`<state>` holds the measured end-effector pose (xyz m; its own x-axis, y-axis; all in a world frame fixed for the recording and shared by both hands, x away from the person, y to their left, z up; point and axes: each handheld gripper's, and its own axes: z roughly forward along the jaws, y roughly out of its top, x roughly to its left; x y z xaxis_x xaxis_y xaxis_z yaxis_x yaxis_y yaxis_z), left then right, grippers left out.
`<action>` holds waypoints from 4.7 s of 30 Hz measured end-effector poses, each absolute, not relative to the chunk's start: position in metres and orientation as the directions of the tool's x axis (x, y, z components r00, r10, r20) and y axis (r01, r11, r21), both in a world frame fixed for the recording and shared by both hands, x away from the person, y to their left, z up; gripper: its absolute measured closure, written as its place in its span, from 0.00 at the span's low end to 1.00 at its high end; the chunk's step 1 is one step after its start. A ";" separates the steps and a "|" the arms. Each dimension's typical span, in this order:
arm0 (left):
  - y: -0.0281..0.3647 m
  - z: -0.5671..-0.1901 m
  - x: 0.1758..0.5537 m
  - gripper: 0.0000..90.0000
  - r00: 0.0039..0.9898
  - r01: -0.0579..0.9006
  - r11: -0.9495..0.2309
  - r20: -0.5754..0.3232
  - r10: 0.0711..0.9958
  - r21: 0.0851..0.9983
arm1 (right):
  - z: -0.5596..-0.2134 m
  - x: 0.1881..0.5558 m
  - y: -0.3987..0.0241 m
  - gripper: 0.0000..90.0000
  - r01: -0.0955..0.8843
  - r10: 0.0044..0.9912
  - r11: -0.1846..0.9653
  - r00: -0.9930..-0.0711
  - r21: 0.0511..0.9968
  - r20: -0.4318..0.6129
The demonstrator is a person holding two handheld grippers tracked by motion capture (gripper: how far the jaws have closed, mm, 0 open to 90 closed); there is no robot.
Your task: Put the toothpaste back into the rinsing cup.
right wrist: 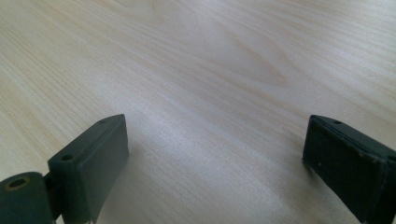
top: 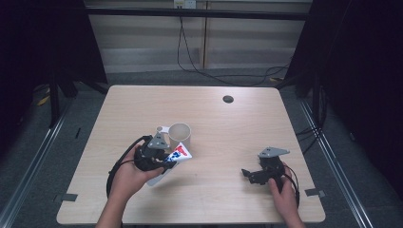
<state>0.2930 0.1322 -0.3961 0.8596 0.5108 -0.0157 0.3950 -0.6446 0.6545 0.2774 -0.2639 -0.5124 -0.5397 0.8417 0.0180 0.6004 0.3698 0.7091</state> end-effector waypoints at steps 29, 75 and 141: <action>0.124 -0.370 0.307 0.75 0.798 0.389 -0.435 -0.062 0.599 0.812 | -0.512 0.277 -0.264 0.07 0.601 0.842 0.370 -0.539 0.709 0.018; 0.097 -0.352 0.334 0.76 0.762 0.378 -0.303 -0.108 0.638 0.875 | -0.512 0.277 -0.264 0.07 0.601 0.842 0.370 -0.539 0.709 0.018; 0.094 -0.373 0.381 0.75 0.638 0.366 -0.170 -0.113 0.762 0.915 | -0.513 0.277 -0.264 0.07 0.599 0.841 0.371 -0.540 0.710 0.016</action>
<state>0.3811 0.0940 -0.3733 0.6376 0.7620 -0.1134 0.3661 -0.1701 0.9149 0.2774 -0.2638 -0.5125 -0.5402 0.8414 0.0158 0.5988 0.3711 0.7097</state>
